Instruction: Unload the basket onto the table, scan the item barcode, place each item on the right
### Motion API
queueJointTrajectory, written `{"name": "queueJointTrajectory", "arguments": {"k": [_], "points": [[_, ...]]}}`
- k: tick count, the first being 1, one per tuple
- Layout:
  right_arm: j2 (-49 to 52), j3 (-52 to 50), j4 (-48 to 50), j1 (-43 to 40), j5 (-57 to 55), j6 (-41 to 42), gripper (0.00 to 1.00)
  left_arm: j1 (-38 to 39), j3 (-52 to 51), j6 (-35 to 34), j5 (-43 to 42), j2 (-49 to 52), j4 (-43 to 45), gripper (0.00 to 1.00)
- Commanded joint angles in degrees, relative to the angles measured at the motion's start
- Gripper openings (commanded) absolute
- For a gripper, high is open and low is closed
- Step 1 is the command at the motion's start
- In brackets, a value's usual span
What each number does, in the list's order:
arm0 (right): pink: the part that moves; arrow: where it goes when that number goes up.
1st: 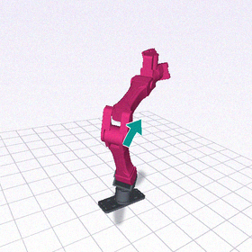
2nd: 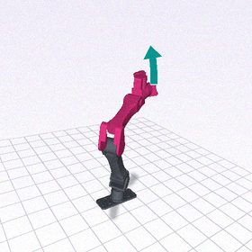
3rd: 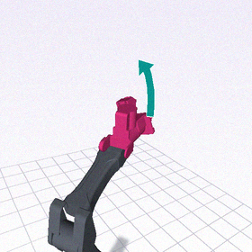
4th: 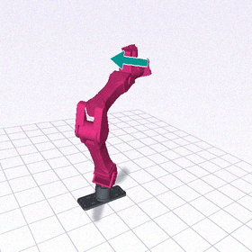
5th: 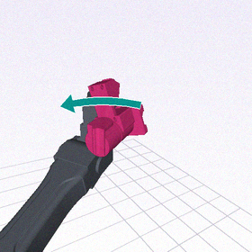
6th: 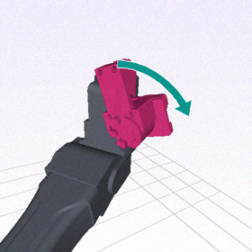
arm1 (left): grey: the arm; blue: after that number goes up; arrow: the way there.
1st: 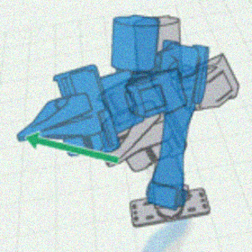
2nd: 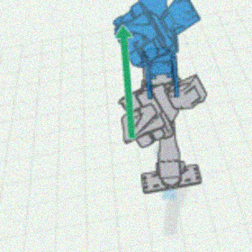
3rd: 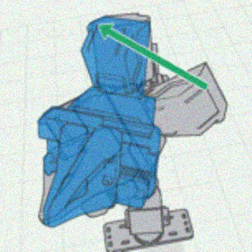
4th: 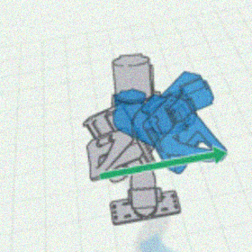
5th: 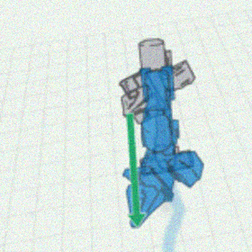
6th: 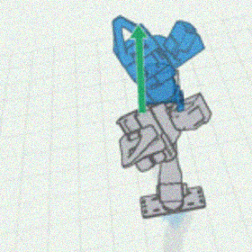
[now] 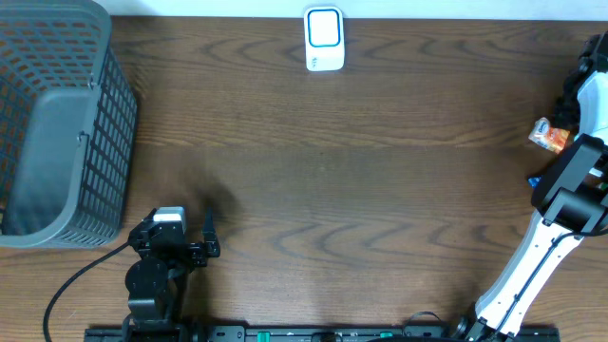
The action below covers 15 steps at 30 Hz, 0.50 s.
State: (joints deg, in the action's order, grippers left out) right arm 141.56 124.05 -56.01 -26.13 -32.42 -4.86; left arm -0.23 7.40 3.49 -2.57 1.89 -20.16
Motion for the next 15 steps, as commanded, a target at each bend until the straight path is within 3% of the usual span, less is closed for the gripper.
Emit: {"name": "queueJointTrajectory", "arguments": {"k": [1,5,9,11,12,15], "points": [[-2.29,2.51,-1.25,0.98,3.82,6.32,0.99,-0.2,-1.22,0.79,0.87,-0.11,-0.28,0.98],[-5.99,5.44,-3.78,1.6,13.7,8.26,0.99,-0.2,-1.22,0.79,0.87,-0.11,-0.28,0.98],[-13.35,8.72,-6.69,2.62,30.34,9.77,0.99,-0.2,-1.22,0.79,0.87,-0.11,-0.28,0.98],[-18.69,9.11,-7.26,3.23,38.42,12.33,0.99,-0.2,-1.22,0.79,0.87,-0.11,-0.28,0.98],[-26.18,9.11,-7.52,4.39,46.75,13.18,0.99,-0.2,-1.22,0.79,0.9,-0.11,-0.28,0.98],[-33.35,9.11,-9.62,6.16,48.61,13.16,0.99,-0.2,-1.22,0.79,0.87,-0.11,-0.28,0.98]]}}
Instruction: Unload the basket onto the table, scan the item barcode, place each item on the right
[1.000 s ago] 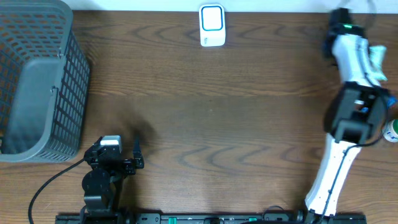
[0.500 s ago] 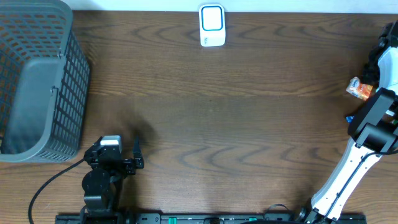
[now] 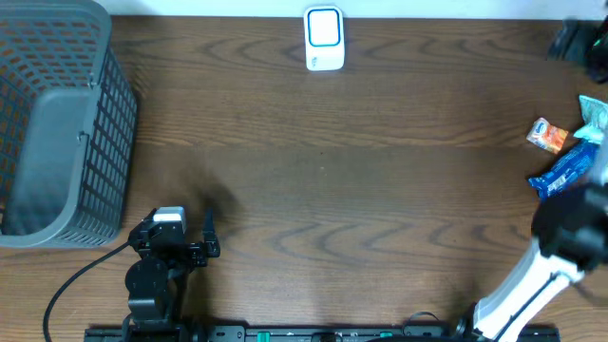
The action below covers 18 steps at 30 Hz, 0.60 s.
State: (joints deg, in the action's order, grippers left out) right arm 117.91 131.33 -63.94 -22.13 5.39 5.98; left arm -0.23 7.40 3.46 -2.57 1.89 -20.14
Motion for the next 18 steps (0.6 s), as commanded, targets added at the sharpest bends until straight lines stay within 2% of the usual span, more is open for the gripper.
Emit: {"name": "queueJointTrajectory", "arguments": {"k": [1,12,18], "points": [[-12.13,1.84,-2.64,2.8,10.78,2.32,0.99,-0.2,-1.22,0.81,0.87,-0.11,-0.31,0.98],[-36.3,1.81,-7.67,5.7,10.6,2.12,0.99,-0.2,-1.22,0.81,0.87,-0.11,-0.31,0.98],[-44.7,1.81,-7.69,5.7,10.6,2.14,0.99,-0.2,-1.22,0.81,0.9,-0.11,-0.31,0.98]]}}
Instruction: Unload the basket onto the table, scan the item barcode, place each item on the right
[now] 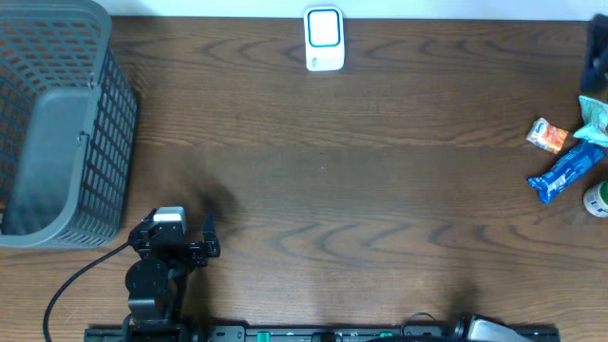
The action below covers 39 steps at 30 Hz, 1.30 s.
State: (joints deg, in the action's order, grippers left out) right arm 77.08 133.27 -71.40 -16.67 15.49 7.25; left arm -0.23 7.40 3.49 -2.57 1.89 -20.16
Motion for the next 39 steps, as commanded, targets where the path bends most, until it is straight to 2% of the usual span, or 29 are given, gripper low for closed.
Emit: {"name": "queueJointTrajectory", "arguments": {"k": [1,8,15,20,22,24,26,39], "points": [[-5.07,-0.13,-0.26,0.24,0.5,0.87,0.99,-0.2,-1.22,0.79,0.87,-0.11,-0.28,0.98],[-12.92,-0.13,-0.85,0.24,0.46,0.85,0.99,-0.2,-1.22,0.79,0.87,-0.11,-0.28,0.98],[-19.74,-0.26,-6.14,0.28,-0.55,0.85,0.99,-0.2,-1.22,0.79,0.87,-0.11,-0.28,0.98],[-26.1,-5.22,-1.9,1.46,-3.78,0.85,0.99,-0.2,-1.22,0.79,0.87,-0.11,-0.28,0.98],[-33.9,-18.01,7.06,3.34,-8.87,0.87,0.99,-0.2,-1.22,0.79,0.87,-0.11,-0.28,0.98],[-38.51,-26.84,13.35,4.66,-9.44,0.87,0.99,-0.2,-1.22,0.79,0.87,-0.11,-0.28,0.98],[-45.03,-40.3,23.71,6.54,-9.42,0.87,0.99,-0.2,-1.22,0.79,0.9,-0.11,-0.28,0.98],[-67.3,-93.26,63.69,9.49,-9.44,3.04,0.99,-0.2,-1.22,0.79,0.87,-0.11,-0.28,0.98]]}}
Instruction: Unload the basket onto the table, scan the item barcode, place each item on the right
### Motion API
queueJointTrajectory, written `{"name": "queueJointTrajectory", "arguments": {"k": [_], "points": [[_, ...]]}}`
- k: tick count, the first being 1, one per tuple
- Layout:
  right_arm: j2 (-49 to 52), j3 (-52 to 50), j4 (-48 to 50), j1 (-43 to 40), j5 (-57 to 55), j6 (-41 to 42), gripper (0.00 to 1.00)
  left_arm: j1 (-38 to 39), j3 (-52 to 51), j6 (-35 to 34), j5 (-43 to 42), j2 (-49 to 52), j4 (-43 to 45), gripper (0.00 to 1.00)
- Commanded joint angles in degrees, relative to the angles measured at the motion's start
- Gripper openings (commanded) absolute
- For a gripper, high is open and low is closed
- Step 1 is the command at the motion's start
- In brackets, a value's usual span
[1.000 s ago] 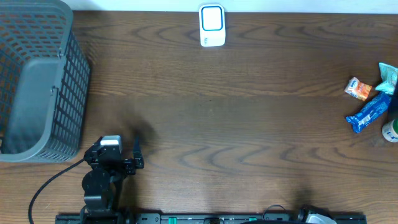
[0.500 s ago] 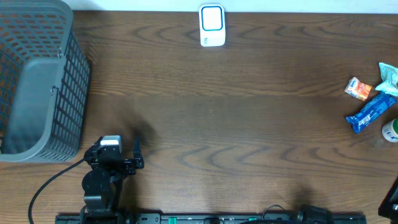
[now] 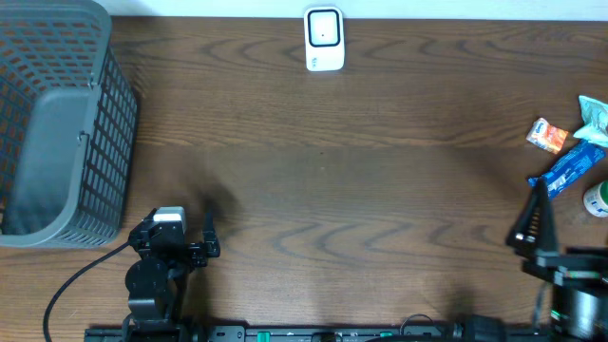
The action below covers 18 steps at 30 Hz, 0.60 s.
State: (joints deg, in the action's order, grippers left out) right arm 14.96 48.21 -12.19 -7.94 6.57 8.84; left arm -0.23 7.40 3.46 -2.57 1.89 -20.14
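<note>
The white barcode scanner (image 3: pixel 323 39) stands at the far edge of the table, its screen pale. The items lie at the right edge: an orange packet (image 3: pixel 548 136), a teal packet (image 3: pixel 594 115), a blue bar (image 3: pixel 575 167) and a white-and-green round thing (image 3: pixel 598 199). My right gripper (image 3: pixel 538 190) points away from me at the near right. Its tips sit just at the blue bar's near end, look closed and hold nothing. My left gripper (image 3: pixel 209 226) rests at the near left, shut and empty.
A grey mesh basket (image 3: pixel 57 123) fills the left side of the table. A black cable (image 3: pixel 71 285) runs from the left arm's base toward the front edge.
My right arm, then almost wholly out of view, now sits folded at the near right with its gripper by the blue bar. The scanner's screen has gone from blue to pale.
My right arm first stretched over the items at the right edge. Then it showed only as a blur there, then was nearly gone from view, leaving every item uncovered. Now it is folded at the near right. The left arm never moved.
</note>
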Motion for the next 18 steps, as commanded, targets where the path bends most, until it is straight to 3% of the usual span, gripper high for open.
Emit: {"name": "queueJointTrajectory", "arguments": {"k": [1,7,18], "points": [[-7.48,-12.37,8.04,0.79,-0.52,1.44,0.99,-0.2,-1.22,0.81,0.87,-0.11,-0.31,0.98],[-14.19,-28.61,21.57,1.6,-0.5,1.44,0.99,-0.2,-1.22,0.81,0.87,-0.11,-0.31,0.98],[-14.64,-41.99,21.81,6.6,-8.46,1.81,0.99,-0.2,-1.22,0.81,0.87,-0.11,-0.31,0.98]]}}
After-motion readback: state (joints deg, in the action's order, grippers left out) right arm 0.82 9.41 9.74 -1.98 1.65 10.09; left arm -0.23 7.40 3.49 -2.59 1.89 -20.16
